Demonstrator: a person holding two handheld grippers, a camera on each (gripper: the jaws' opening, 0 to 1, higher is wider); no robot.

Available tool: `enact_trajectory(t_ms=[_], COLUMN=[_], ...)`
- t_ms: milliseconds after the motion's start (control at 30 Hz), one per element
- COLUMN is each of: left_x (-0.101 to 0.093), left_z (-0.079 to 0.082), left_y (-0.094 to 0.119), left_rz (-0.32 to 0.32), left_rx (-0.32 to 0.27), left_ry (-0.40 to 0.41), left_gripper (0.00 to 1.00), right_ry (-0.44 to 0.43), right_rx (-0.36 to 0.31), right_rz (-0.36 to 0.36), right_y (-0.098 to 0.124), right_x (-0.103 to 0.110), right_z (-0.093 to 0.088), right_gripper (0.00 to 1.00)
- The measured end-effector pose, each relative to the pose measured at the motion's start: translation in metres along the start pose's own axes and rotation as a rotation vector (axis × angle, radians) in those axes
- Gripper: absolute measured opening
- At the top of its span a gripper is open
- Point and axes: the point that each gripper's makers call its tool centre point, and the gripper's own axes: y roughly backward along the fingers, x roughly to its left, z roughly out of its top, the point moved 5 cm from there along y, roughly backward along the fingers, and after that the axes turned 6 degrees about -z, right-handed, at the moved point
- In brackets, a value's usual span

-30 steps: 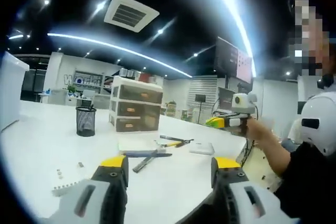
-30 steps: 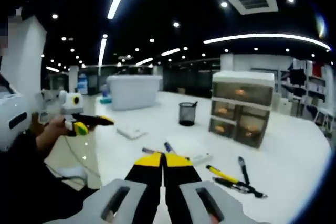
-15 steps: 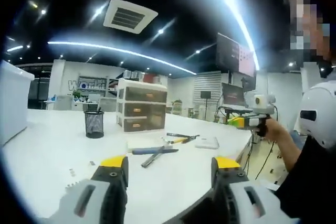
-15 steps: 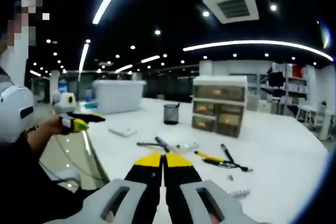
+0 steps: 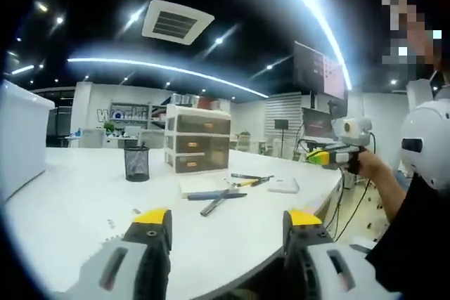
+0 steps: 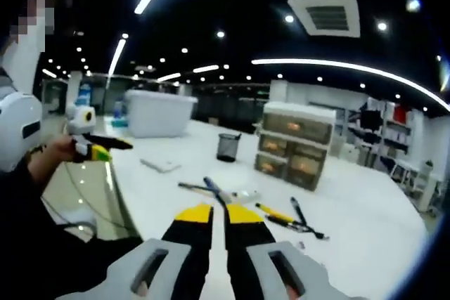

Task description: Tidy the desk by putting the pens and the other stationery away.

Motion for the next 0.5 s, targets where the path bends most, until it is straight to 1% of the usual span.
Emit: enact_trajectory(t_ms=[133, 233, 367, 500], left_x=[0.002, 0.003, 0.004, 0.005], left_z=[-0.002, -0.005, -0.007, -0.008], left_y=[0.003, 0.006, 0.009, 0.012], left_rz=[0.009, 0.015, 0.021, 0.026], left_rx=[0.004, 0.014, 0.030, 0.039], left_ry=[0.000, -0.002, -0.011, -0.005], left_gripper=[0.64, 0.64, 0.64, 0.64], right_ry=[0.025, 0.072, 0.135, 0.167], right_rx=[0.005, 0.019, 0.039, 0.058], right_rz=[-0.006, -0.015, -0.025, -0.026], right_y=[0.001, 0.002, 0.003, 0.003], right_x=[0.003, 0.005, 0.008, 0.010], right_z=[0.001, -0.001, -0.004, -0.009], right_gripper=[0.16, 0.24, 0.41, 0.55])
